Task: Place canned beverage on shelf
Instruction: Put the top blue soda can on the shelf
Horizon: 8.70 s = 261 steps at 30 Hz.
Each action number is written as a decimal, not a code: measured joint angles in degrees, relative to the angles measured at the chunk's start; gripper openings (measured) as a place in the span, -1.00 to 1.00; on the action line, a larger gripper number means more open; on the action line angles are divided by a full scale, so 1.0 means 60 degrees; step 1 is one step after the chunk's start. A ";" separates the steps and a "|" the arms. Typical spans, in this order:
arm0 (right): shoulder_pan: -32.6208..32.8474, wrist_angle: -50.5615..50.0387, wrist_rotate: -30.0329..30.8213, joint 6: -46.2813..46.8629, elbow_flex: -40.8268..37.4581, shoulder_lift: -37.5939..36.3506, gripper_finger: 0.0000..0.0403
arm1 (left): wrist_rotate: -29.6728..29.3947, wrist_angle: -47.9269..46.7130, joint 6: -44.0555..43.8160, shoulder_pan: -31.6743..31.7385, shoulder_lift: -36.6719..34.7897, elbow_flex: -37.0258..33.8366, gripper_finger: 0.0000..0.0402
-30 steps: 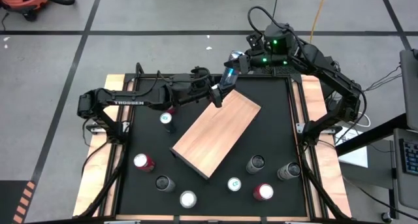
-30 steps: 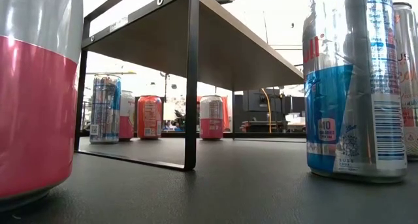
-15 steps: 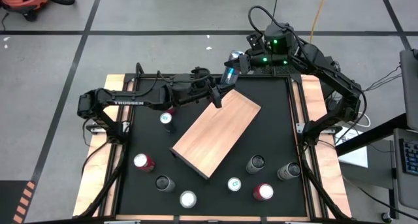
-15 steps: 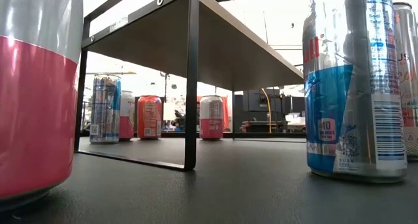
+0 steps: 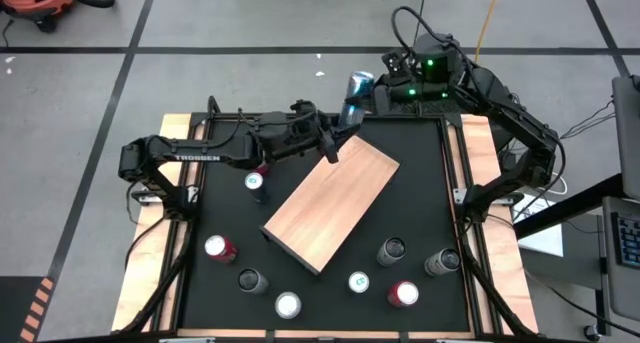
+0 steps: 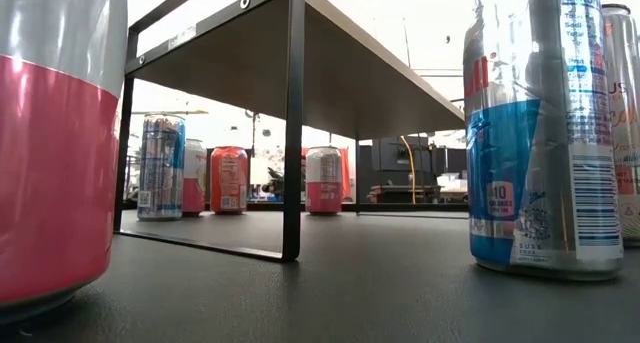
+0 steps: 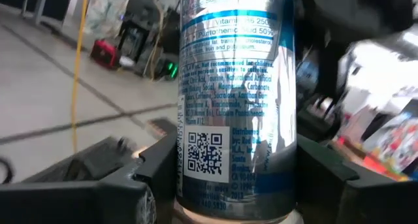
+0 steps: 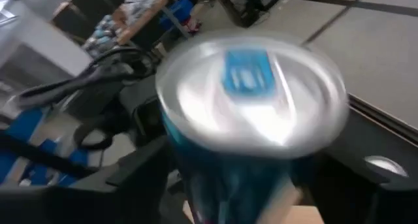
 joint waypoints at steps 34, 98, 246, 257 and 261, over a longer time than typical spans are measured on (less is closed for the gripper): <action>-0.0044 0.2560 -0.3006 -0.1249 -0.0007 -0.0438 0.77 | 0.1537 0.3921 -0.0167 -0.0332 -0.0011 0.0004 0.16; -0.0373 0.3839 -0.5010 -0.1238 -0.0011 0.0260 0.06 | -0.0935 0.2821 -0.0092 -0.1128 -0.0523 0.0015 0.58; 0.1475 -0.1556 -0.2499 -0.4359 -0.0007 0.0667 0.71 | 0.1104 -0.9709 -0.1132 -0.0675 0.0062 0.5788 0.16; 0.1453 -0.3116 -0.2287 -0.4754 -0.0004 0.0087 0.74 | 0.1031 -1.0344 -0.1152 -0.0774 -0.0087 0.5788 0.16; 0.1453 -0.4114 -0.1898 -0.5093 0.0000 -0.0298 0.74 | 0.0857 -1.0412 -0.1279 -0.0898 -0.0307 0.5785 0.16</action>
